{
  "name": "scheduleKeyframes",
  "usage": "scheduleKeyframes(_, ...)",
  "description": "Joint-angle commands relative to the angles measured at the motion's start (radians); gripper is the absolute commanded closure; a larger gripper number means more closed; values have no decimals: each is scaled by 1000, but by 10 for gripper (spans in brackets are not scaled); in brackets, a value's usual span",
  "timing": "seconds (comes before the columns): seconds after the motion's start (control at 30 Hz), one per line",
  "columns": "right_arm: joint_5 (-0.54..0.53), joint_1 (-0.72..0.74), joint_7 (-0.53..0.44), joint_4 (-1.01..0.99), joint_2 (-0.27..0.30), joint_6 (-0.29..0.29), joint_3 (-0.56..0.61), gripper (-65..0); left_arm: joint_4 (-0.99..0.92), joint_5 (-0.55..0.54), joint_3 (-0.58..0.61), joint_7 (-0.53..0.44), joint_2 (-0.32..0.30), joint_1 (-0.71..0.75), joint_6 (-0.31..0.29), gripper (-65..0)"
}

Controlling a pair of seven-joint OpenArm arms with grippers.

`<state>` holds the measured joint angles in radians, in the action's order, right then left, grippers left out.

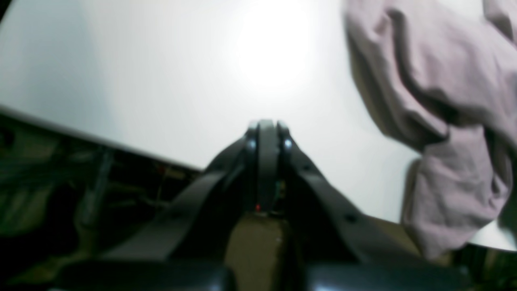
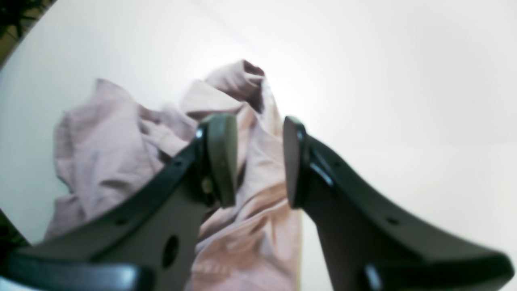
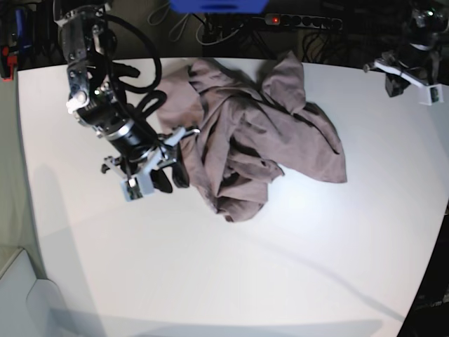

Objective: Layout the t-shirt on the table in an organized manner, then fold the t-shirt properly
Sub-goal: 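Move the right gripper down onto the crumpled mauve t-shirt and grasp it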

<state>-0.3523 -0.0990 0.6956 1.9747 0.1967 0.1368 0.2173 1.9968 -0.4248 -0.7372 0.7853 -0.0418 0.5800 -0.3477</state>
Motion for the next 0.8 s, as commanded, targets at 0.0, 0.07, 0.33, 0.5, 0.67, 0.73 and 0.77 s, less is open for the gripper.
scheduleKeyframes(0.0, -9, 23, -7, 2, 1, 16, 0, -206, 15, 19, 15, -42, -2, 5, 2, 0)
scheduleKeyframes(0.07, -9, 55, 12, -39, -1, 16, 1, -207, 12, 70, 57, -73, 7, 1, 2, 0)
scheduleKeyframes(0.33, -9, 123, 12, -193, -19, 19, 4, -292, 11, 56, 86, -76, 7, -24, 2, 0)
scheduleKeyframes(0.5, -6, 149, 6, -242, -19, 19, 64, -310, 11, 39, 86, -76, 6, -42, 2, 0)
scheduleKeyframes(0.67, -6, 186, 5, -309, -21, 19, 98, -310, 12, 36, 86, -76, 6, -41, 2, 0)
scheduleKeyframes(0.73, -6, 199, 5, -329, -21, 19, 101, -310, 12, 36, 86, -76, 4, -39, 2, 0)
scheduleKeyframes(0.77, -4, 207, 5, -340, -21, 19, 101, -310, 12, 36, 83, -76, 4, -36, 2, 0)
